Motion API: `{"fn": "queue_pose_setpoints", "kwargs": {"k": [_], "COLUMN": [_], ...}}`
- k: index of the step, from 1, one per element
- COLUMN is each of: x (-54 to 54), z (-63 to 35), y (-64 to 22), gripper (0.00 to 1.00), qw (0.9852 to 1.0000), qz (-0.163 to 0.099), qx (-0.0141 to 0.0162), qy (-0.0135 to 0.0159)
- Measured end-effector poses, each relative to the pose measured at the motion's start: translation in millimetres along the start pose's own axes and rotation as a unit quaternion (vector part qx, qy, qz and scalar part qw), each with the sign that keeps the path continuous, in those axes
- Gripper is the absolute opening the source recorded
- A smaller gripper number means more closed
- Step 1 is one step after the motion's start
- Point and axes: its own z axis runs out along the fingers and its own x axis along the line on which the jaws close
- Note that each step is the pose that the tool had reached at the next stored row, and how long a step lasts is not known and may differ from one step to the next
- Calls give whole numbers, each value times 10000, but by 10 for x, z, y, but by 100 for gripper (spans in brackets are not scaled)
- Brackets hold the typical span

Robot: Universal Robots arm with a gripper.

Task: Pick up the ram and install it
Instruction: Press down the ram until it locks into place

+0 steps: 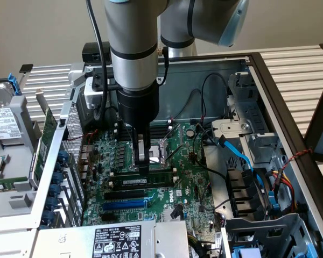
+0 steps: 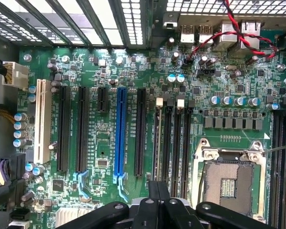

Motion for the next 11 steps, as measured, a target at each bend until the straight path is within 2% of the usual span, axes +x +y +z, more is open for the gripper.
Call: {"fn": "queue_pose_setpoints", "kwargs": {"k": [11], "x": [-1], "z": [64], "y": [0], "gripper": [11], "qw": [10000], "qz": [0], "qx": [0], "qy": [1]}}
